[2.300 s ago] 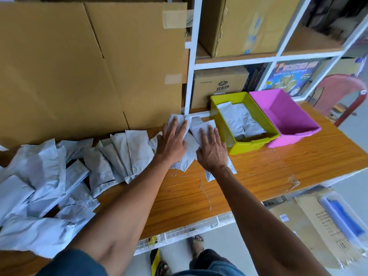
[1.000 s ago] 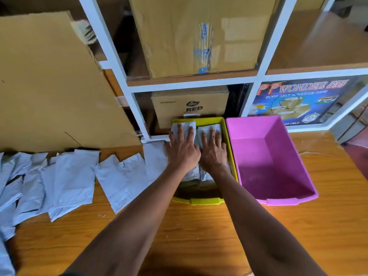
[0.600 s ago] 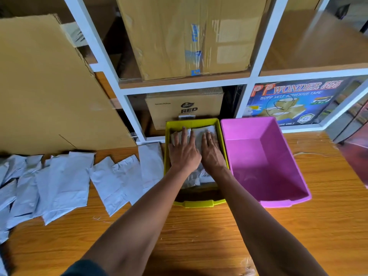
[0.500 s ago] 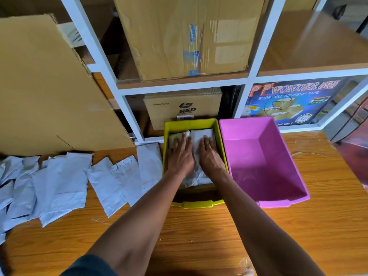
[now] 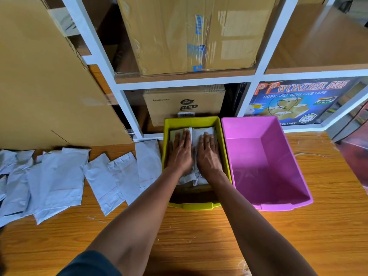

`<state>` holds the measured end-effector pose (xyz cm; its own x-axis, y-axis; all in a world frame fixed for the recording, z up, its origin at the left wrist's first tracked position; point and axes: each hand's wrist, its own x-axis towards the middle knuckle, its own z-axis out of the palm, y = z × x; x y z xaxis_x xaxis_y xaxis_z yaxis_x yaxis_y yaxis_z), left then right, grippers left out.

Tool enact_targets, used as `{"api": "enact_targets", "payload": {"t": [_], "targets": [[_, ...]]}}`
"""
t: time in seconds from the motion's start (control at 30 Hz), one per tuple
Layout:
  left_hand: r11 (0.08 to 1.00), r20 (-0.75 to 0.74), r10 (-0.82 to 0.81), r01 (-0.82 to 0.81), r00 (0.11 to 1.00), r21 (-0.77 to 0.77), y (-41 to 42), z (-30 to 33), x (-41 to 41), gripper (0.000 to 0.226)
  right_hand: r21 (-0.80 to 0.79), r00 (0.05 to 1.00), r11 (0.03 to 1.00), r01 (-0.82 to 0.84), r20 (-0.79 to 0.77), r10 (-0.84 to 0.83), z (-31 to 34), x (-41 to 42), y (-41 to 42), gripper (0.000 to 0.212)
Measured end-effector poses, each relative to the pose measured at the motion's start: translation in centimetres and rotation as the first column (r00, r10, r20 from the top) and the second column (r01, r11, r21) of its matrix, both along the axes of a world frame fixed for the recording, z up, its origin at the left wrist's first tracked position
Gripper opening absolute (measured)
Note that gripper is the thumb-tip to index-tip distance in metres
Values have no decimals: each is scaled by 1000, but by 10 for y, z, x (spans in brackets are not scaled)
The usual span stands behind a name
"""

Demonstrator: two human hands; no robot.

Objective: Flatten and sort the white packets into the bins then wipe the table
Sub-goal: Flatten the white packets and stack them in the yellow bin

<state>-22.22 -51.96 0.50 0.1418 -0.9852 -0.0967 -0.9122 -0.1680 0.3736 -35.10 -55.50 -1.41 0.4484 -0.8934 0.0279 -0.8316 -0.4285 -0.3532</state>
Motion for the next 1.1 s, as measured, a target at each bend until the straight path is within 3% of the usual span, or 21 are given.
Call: {"api": "enact_targets", "payload": {"t": [0.17, 0.6, 0.77, 0.97, 1.1], "targets": [[997, -2, 24, -24, 1000, -75, 6, -3, -4, 67, -69, 1000, 997, -25, 14, 26, 4, 5, 0, 66], [1000, 149, -5, 9, 989, -21, -2, -28, -2, 75, -40, 999, 998, -39, 27, 40, -22, 6, -13, 63], [999, 111, -46, 42, 993, 33, 1, -5, -1, 73, -22, 999, 999, -32, -10, 32, -17, 5, -13, 64], [974, 51, -107, 115, 993, -195, 16, 35, 3, 63, -94, 999, 995, 27, -24, -30, 24, 9, 4, 61], [906, -75, -9, -24, 997, -423, 42, 62, 22, 46, -175, 964, 970, 167, 237, -123, 55, 25, 23, 44]]}}
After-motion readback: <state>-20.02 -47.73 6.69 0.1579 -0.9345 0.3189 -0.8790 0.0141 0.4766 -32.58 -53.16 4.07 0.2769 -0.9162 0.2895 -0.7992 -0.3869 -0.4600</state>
